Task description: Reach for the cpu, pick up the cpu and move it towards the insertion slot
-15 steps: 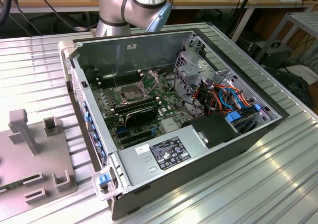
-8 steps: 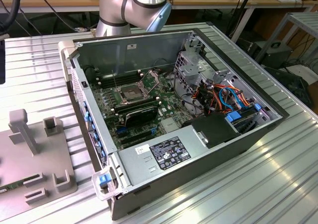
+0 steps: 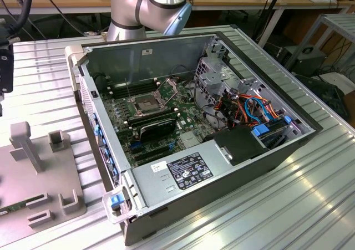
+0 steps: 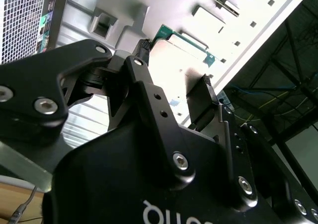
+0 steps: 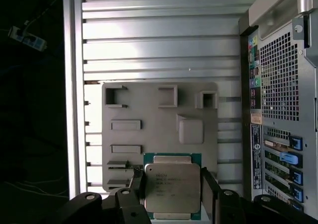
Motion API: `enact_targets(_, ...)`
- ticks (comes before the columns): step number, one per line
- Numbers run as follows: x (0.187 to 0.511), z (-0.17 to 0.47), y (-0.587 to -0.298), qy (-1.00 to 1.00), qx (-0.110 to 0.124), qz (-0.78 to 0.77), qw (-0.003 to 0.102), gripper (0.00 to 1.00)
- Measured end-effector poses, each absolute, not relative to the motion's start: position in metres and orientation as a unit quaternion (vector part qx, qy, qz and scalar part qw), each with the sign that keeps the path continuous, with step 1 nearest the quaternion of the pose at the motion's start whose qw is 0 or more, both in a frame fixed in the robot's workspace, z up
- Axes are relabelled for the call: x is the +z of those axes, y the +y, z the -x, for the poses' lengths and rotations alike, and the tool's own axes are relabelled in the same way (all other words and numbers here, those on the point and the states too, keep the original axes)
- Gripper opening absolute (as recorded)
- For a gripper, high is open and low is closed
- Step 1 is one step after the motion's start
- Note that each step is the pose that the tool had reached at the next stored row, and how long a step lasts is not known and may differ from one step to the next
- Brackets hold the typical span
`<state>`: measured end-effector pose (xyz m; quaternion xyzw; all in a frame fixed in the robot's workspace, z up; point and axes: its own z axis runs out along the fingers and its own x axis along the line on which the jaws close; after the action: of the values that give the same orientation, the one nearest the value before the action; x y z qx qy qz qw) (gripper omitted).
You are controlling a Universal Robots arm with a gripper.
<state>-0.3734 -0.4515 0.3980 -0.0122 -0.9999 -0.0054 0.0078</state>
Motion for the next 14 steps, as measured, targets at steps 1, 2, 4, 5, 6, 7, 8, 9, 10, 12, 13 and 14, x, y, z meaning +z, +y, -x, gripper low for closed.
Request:
enact_targets(1,0.398,0.3728,-0.4515,-1.0,-0.005,0.012,0.008,0.55)
enact_targets(2,0.398,0.3723,-0.4515,-1.0,-0.005,0.012,0.008,0.55)
enact_targets(4,0.398,0.371,-0.4515,-1.0,-0.005,0.012,0.008,0.55)
enact_targets(5,0.398,0.3704,-0.4515,-1.0,-0.005,0.012,0.008,0.55)
enact_targets(6,0.398,0.3695,-0.4515,-1.0,-0.005,0.012,0.008,0.55)
enact_targets(7,0.398,0.368,-0.4515,-1.0,-0.005,0.012,0.008,0.55)
enact_targets(8,0.398,0.3674,-0.4515,-1.0,-0.005,0.012,0.008,0.55)
enact_targets(9,0.398,0.3667,-0.4515,-1.0,-0.005,0.012,0.008,0.55)
enact_targets(10,0.398,0.3659,-0.4515,-1.0,-0.005,0.012,0.008,0.55)
enact_targets(12,0.398,0.3646,-0.4515,-1.0,-0.005,0.012,0.008,0.55)
enact_targets(13,0.398,0.364,-0.4515,-1.0,-0.005,0.012,0.008,0.55)
enact_targets(14,0.398,0.3632,-0.4515,-1.0,-0.005,0.012,0.008,0.55)
